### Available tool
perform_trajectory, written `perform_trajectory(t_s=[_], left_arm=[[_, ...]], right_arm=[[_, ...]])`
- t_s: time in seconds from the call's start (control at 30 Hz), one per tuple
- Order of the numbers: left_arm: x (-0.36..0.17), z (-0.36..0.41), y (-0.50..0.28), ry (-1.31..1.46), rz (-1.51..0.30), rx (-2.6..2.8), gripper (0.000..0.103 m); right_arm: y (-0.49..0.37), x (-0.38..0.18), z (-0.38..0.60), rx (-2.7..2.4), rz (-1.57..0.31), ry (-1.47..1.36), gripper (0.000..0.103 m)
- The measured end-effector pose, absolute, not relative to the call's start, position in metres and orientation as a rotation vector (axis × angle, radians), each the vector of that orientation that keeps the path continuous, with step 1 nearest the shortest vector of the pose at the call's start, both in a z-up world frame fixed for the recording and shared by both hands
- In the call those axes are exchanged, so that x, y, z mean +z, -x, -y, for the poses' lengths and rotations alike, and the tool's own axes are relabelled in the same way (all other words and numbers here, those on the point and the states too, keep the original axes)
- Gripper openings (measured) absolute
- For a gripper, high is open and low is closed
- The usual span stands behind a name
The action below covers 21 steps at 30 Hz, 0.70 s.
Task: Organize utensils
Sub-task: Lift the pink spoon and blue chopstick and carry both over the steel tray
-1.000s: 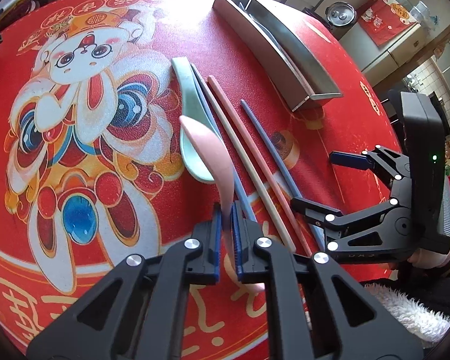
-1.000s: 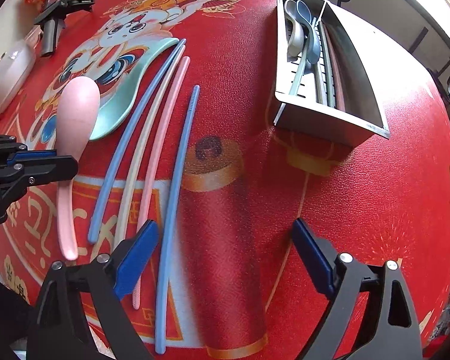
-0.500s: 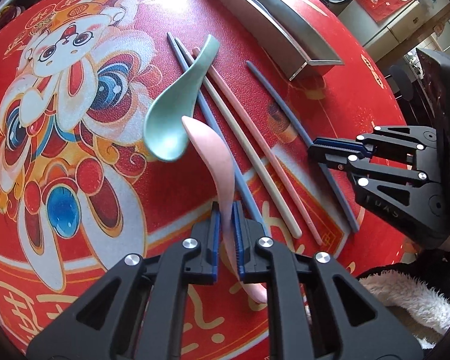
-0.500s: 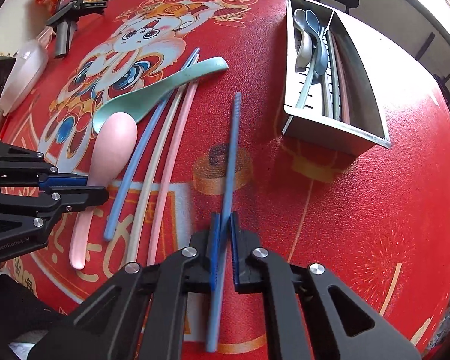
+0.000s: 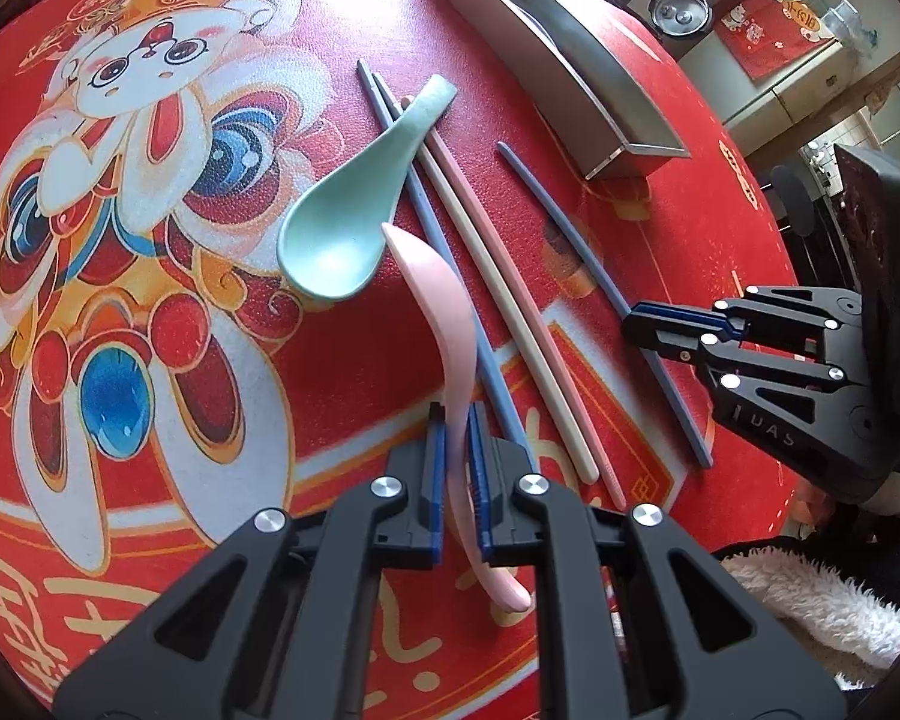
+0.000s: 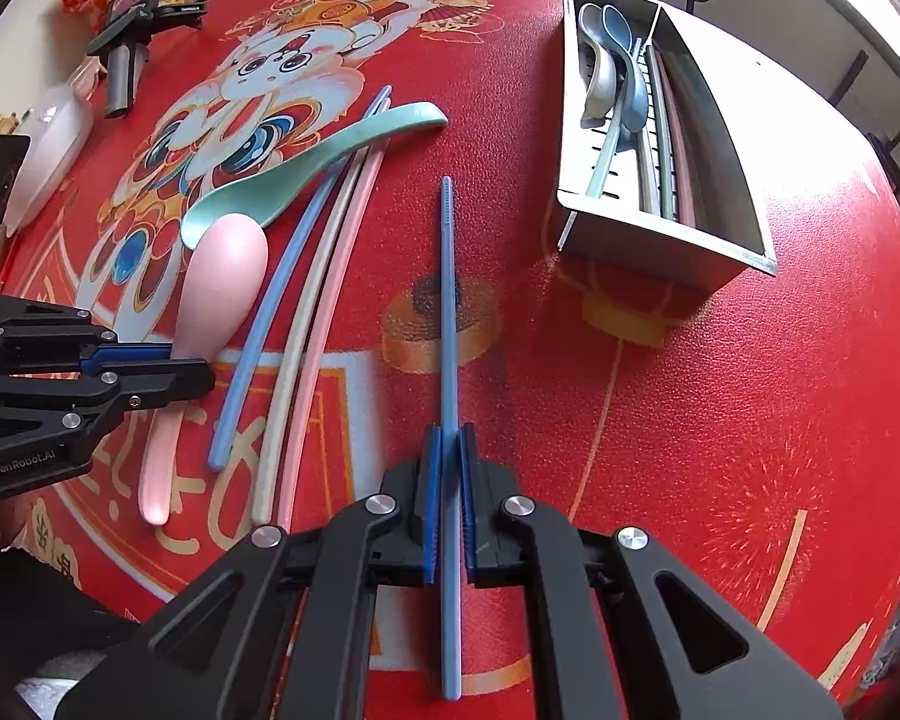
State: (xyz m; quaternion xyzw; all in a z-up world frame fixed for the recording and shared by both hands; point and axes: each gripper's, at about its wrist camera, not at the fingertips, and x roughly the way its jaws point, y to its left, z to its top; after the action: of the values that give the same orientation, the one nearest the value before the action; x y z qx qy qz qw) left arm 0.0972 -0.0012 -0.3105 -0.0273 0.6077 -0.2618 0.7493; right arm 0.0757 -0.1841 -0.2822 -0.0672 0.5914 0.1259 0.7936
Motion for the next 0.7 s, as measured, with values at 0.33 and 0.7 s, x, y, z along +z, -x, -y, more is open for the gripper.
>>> perform_trajectory(t_s=[0.33,0.7], left_arm=[[-0.31,0.001,-0.096,0.062,-1.324,-0.574,0.014],[-0.308,0.002,-0.096,0.064,-1.323,-0.575,0.013]], right_arm=[[-0.07,-0.282,0.181,0.297,-1.292,0.191,0.013],[-0.061,-0.282,0.17,0.334,-1.288,0.252,0.025]])
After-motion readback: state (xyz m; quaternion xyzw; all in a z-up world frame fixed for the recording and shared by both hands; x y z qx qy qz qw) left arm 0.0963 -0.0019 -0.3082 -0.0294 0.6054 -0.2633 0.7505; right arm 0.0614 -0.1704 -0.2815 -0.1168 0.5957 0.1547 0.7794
